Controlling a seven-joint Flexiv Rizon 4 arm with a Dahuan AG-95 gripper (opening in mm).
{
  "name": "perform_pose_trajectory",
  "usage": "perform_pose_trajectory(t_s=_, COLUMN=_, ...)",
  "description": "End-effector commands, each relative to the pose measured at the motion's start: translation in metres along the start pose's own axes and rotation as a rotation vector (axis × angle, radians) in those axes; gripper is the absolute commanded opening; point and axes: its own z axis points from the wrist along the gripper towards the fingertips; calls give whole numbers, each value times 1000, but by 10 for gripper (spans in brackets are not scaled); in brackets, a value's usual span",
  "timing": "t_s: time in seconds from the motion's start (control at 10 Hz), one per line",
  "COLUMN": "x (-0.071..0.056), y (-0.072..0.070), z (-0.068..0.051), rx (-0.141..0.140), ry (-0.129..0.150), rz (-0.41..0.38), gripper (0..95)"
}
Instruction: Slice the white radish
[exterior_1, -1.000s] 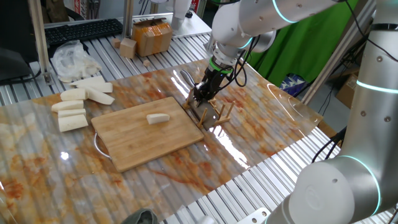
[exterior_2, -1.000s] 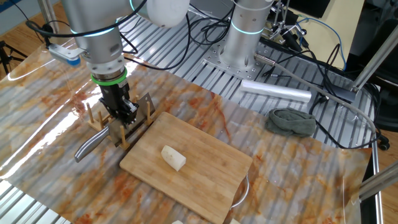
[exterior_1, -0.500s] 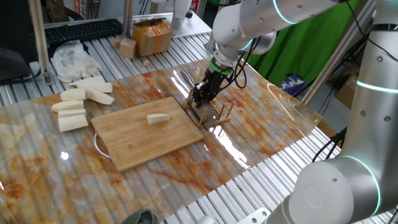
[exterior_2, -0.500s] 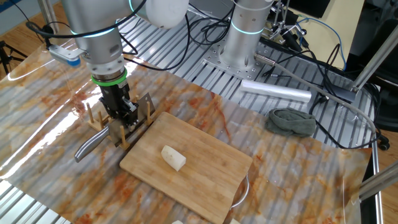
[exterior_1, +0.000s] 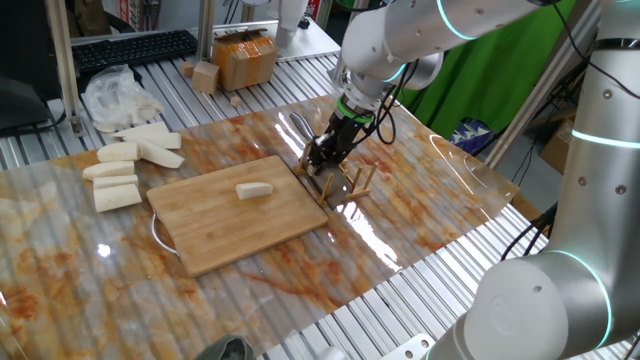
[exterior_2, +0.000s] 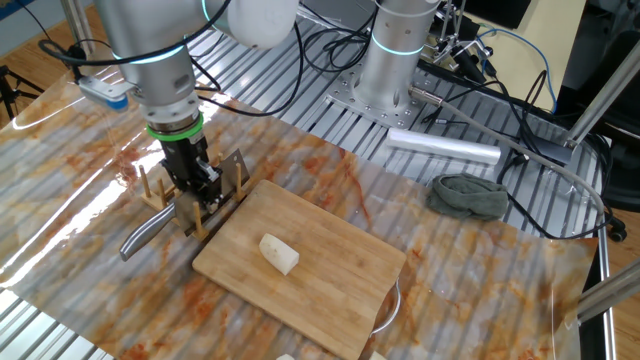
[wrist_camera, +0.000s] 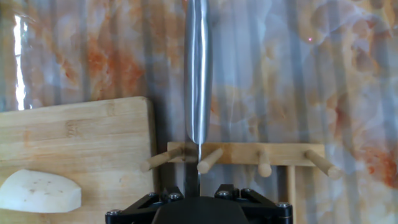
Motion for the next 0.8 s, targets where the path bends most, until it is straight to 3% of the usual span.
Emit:
perform_pose_trajectory(t_s=0.1, x=-1, y=1, z=0, rx=-6, ry=2, rz=4, gripper=190)
perform_pose_trajectory(t_s=0.5, x=-1, y=2, z=0, rx=-19, ry=-1, rz=6, gripper=190)
perform_pose_trajectory(t_s=0.6, x=-2, y=2, z=0, rx=-23, ry=-2, rz=7, gripper=0)
perform_pose_trajectory(t_s=0.8, x=-3, y=3, z=0, rx=-46, ry=-2, rz=12, gripper=0)
